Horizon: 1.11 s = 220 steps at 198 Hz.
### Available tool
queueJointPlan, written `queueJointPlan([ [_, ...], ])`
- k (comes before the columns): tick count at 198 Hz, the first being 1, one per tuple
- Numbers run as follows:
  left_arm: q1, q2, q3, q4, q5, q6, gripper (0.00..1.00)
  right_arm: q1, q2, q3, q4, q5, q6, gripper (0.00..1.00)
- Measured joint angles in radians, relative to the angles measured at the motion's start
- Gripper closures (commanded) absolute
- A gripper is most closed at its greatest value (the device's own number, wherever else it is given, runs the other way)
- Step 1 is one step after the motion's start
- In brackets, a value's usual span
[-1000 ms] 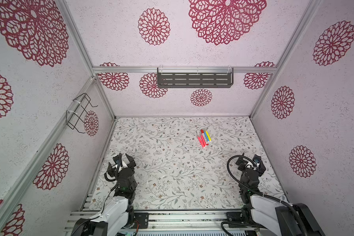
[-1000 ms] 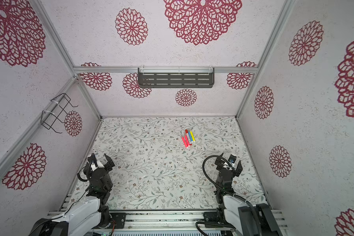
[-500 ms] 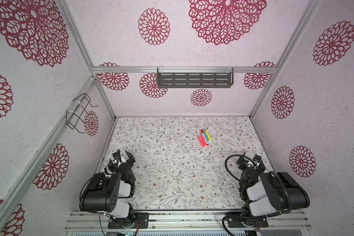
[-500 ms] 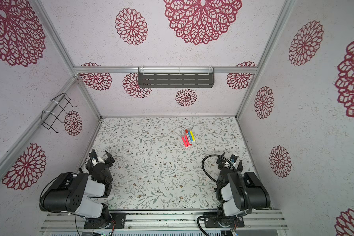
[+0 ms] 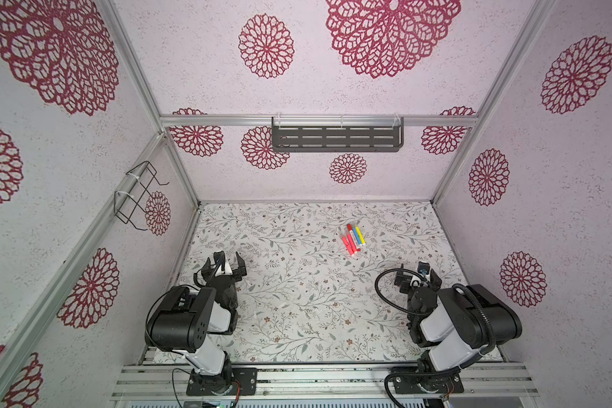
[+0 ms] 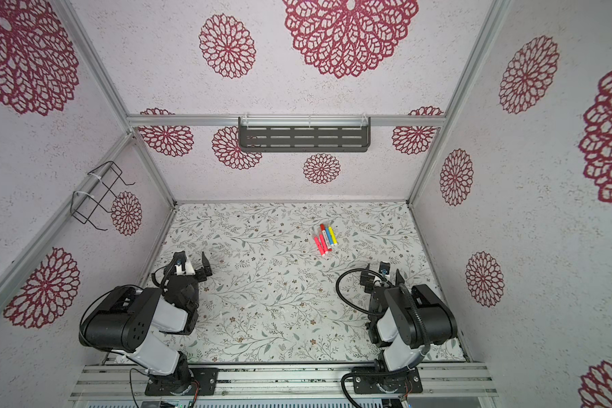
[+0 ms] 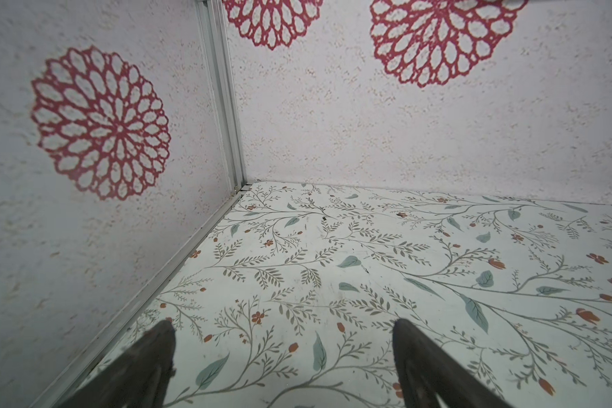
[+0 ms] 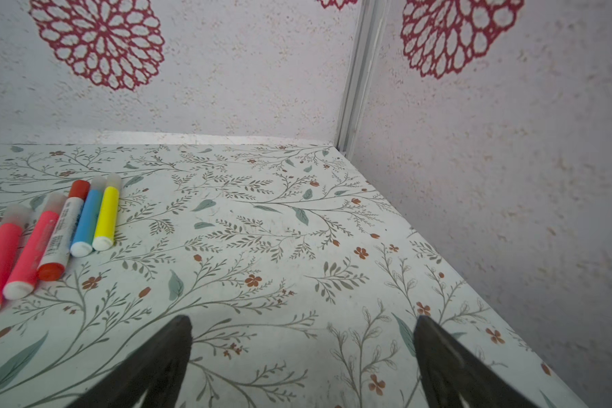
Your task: Insert the pens into the pen caps
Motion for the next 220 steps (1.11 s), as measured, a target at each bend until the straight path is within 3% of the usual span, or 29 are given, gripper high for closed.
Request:
queueJointPlan([
  [24,0.006,0.0,0.002,-0.002,0.024,0.006,0.03,-0.006,-0.012,0.04,-0.039,0.009,0.0,0.01],
  [57,0.044,-0.025,0.052,-0.111,0.074,-0.003,0.02,-0.093,-0.053,0.172,-0.245,-0.044,0.042,0.01],
  [84,0.14,-0.054,0.204,-0.337,0.176,-0.067,0.02,-0.127,-0.064,0.189,-0.318,-0.07,0.071,0.01],
  [110,0.222,-0.068,0.25,-0.425,0.228,-0.12,0.03,-0.127,-0.064,0.188,-0.359,-0.084,0.079,0.01],
  [220,0.216,-0.069,0.24,-0.505,0.282,-0.152,0.02,-0.127,-0.064,0.188,-0.37,-0.097,0.08,0.01],
])
